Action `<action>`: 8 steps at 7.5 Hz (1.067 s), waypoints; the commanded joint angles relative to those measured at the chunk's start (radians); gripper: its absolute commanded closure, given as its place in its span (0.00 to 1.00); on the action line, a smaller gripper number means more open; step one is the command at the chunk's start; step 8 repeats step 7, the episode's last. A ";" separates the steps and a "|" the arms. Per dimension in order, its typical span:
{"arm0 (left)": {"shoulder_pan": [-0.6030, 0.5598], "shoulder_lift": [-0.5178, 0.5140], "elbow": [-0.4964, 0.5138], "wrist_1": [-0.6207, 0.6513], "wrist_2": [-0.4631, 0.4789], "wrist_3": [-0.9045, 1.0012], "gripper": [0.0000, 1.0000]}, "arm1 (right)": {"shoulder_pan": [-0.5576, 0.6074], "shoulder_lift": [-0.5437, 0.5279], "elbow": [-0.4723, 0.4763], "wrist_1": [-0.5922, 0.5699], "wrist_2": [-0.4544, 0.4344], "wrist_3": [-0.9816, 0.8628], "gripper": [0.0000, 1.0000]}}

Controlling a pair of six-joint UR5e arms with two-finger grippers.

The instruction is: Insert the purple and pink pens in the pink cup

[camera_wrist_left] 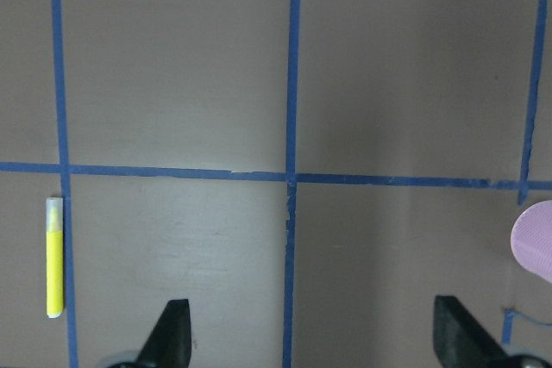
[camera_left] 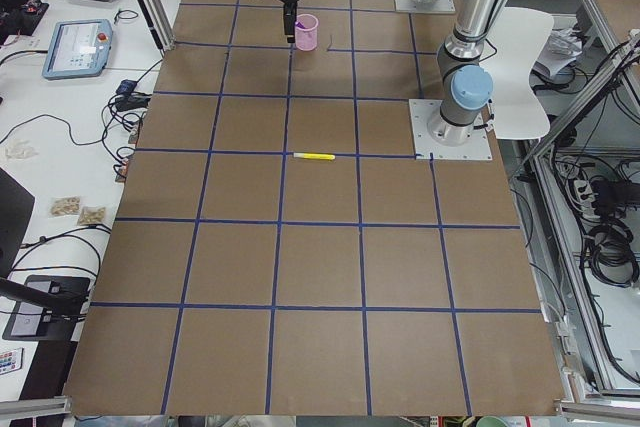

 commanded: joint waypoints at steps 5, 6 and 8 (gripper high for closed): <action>0.036 0.108 -0.083 -0.068 0.001 0.081 0.00 | 0.007 -0.032 0.008 -0.053 -0.040 0.031 0.00; 0.035 0.108 -0.085 -0.070 0.001 0.081 0.00 | 0.007 -0.032 -0.008 -0.058 -0.031 0.032 0.00; 0.032 0.108 -0.085 -0.073 0.000 0.081 0.00 | 0.008 -0.037 -0.014 -0.053 -0.034 0.073 0.00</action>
